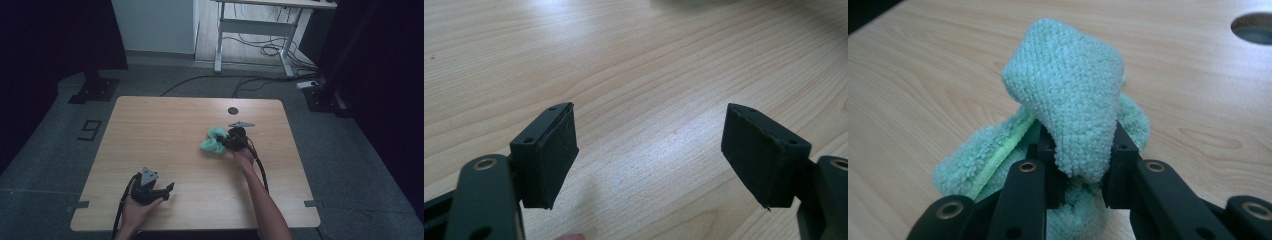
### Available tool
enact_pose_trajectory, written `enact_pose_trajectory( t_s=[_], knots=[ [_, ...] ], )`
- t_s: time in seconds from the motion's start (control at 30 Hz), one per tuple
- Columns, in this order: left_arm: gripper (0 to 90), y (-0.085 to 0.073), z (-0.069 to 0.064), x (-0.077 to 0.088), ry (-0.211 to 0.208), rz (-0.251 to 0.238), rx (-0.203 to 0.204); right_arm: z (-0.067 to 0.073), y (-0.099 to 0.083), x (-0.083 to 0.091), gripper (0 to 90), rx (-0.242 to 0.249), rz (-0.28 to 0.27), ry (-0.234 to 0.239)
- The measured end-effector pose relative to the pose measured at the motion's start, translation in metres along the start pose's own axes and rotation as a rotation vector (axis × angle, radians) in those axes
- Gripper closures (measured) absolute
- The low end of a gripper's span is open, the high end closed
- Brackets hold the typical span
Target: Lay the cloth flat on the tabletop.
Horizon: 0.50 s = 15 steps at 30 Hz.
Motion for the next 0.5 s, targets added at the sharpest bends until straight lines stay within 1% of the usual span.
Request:
enact_pose_trajectory(
  t_s=[0.03, 0.13, 0.27, 0.37, 0.5],
  knots=[
    [22.5, 0.0, 0.0, 0.0, 0.0, 0.0, 0.0, 0.003, 0.003, 0.003, 74.8, 0.006, -0.016, 0.009],
    [22.5, -0.001, 0.0, -0.001, 0.0, 0.003, 0.0, 0.004, 0.005, 0.007, 74.8, 0.006, -0.026, 0.018],
    [22.5, 0.0, -0.001, 0.0, 0.001, 0.0, 0.0, 0.004, 0.005, 0.014, 74.8, -0.011, -0.04, 0.022],
    [22.5, 0.0, -0.001, -0.001, 0.003, -0.001, 0.001, 0.005, 0.006, 0.02, 74.9, -0.03, -0.058, 0.039],
    [22.7, 0.0, 0.0, 0.0, 0.003, 0.003, 0.006, 0.008, 0.01, 0.031, 74.9, -0.032, -0.079, 0.054]
  ],
)
Point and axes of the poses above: each handheld gripper's, and its own axes: x roughly backward along the jaws, y roughly out of its top, z roughly to its left, the point moved 10 cm from there along -x, roughly forward along the jaws, and after that the axes turned 5 degrees about -z, right-handed, at the moved point
